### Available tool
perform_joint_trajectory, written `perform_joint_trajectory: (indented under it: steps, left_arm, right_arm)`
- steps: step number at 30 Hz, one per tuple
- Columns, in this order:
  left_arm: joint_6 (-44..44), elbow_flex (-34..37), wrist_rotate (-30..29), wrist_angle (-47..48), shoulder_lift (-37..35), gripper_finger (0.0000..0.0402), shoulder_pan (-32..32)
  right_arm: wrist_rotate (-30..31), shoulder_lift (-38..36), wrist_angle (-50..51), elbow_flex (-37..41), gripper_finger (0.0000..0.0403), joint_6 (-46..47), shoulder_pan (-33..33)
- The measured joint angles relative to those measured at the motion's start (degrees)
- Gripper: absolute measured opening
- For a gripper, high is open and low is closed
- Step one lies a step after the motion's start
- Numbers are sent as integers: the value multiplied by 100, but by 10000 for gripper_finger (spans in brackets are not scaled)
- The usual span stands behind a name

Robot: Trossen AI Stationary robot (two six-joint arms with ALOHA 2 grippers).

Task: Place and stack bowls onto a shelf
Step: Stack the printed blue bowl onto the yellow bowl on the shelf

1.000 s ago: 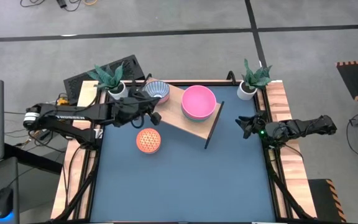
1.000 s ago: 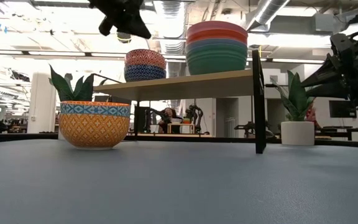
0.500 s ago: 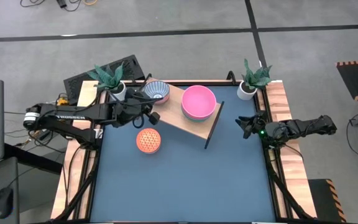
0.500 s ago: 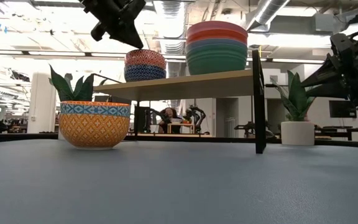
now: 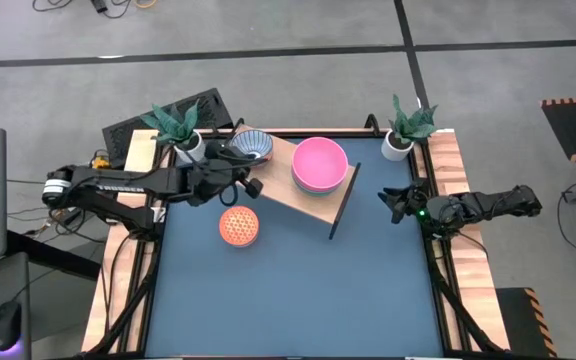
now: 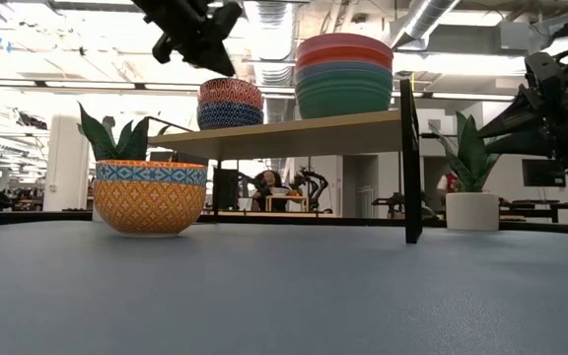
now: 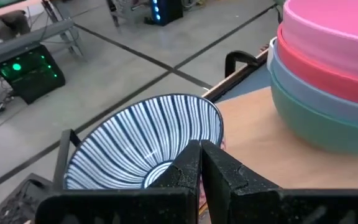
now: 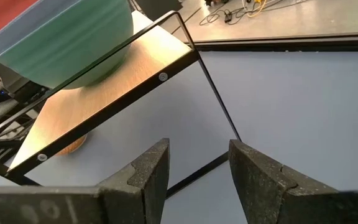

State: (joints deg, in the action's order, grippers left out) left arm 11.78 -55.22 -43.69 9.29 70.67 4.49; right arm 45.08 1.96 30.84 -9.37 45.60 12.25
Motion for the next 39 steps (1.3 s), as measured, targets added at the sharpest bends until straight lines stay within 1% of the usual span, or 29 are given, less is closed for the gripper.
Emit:
perform_joint_trajectory:
  steps: [3,12,16,21,24,29,32,36,39]
  left_arm:
    - [113,0,18,9,60,0,-38]
    - [442,0,-18,425,66,0,-72]
    - [336,-40,-15,214,22,0,-73]
    - [18,-96,-31,-551,18,0,-72]
    - [24,-98,-84,-684,255,0,-72]
    - [256,-90,-395,-854,818,0,-74]
    - [399,-87,-332,-1006,1000,0,-80]
    - [336,-142,-369,-1079,932,0,-202]
    - [231,-250,-540,-1096,732,0,-307]
  right_arm:
    - [-7,0,-2,0,191,2,0]
    - [-11,0,1,0,191,-3,0]
    - [-10,0,1,0,191,-4,0]
    - [-9,0,1,0,191,-20,0]
    - [-10,0,1,0,191,-20,1]
    - [-11,0,1,0,191,-17,0]
    - [-17,0,1,0,191,24,1]
    - [-20,0,1,0,191,87,2]
    - [-20,0,1,0,191,84,2]
